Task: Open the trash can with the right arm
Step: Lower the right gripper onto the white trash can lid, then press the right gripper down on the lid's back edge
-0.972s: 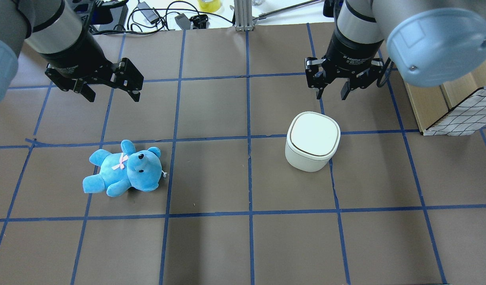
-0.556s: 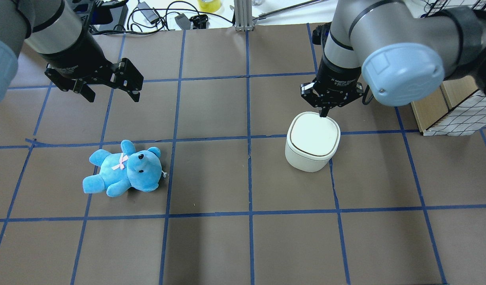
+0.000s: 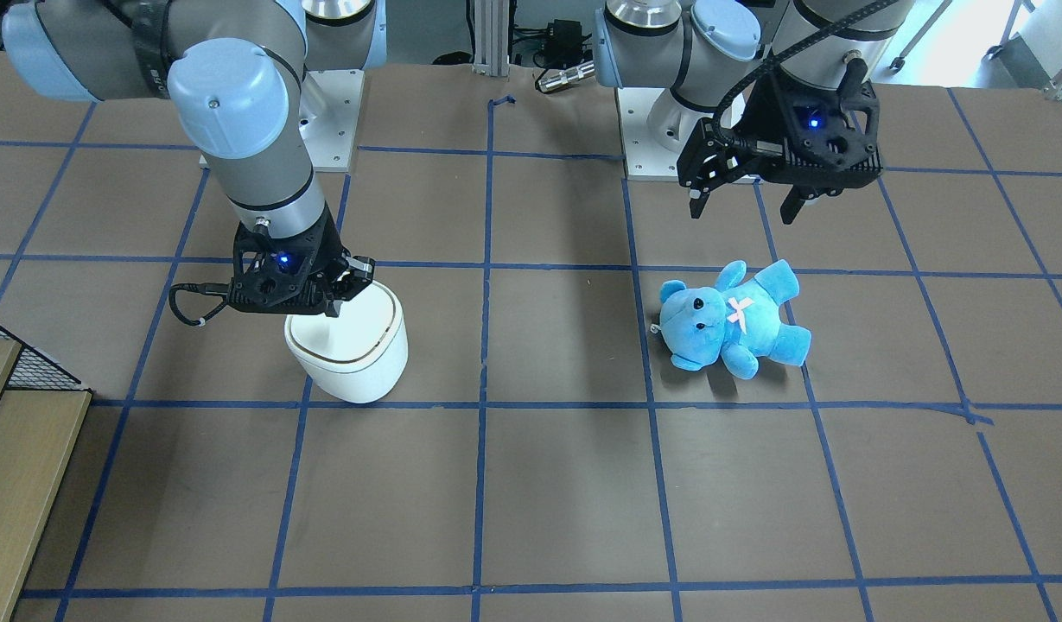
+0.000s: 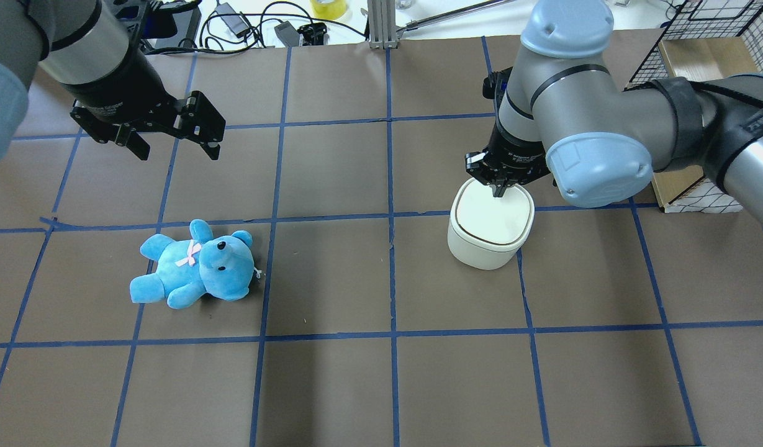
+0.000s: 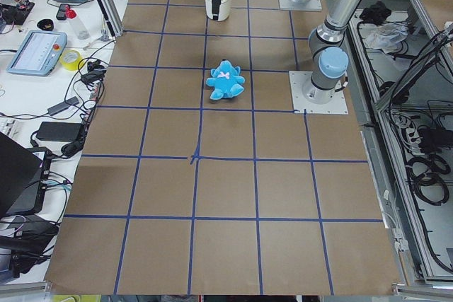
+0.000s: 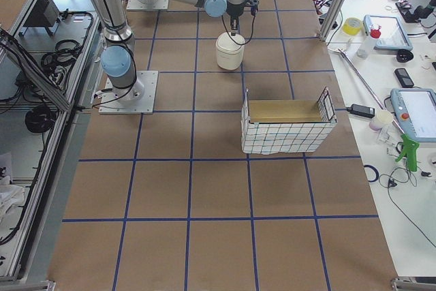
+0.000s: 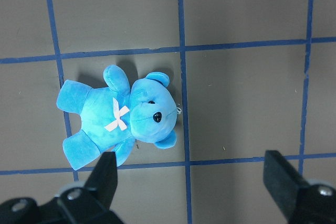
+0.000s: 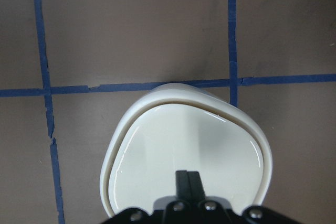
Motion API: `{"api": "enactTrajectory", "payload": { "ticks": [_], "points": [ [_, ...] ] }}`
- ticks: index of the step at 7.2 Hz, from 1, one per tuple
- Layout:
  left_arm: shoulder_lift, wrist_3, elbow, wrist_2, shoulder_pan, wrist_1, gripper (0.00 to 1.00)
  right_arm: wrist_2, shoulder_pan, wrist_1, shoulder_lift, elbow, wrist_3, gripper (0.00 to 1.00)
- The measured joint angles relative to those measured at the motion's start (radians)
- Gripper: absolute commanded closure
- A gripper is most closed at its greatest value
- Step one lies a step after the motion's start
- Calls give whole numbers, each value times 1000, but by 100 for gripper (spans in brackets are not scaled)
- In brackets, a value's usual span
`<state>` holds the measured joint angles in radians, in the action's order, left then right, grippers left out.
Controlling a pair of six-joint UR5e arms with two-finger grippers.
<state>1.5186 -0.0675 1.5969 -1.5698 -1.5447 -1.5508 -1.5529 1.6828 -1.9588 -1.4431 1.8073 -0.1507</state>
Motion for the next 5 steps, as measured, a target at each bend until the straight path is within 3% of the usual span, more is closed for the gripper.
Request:
{"api": "enactTrajectory", "payload": {
  "ticks": [5],
  "points": [
    [0, 0, 0, -1, 0, 0, 0, -2, -7, -54, 26, 35, -2, 100]
  ]
}}
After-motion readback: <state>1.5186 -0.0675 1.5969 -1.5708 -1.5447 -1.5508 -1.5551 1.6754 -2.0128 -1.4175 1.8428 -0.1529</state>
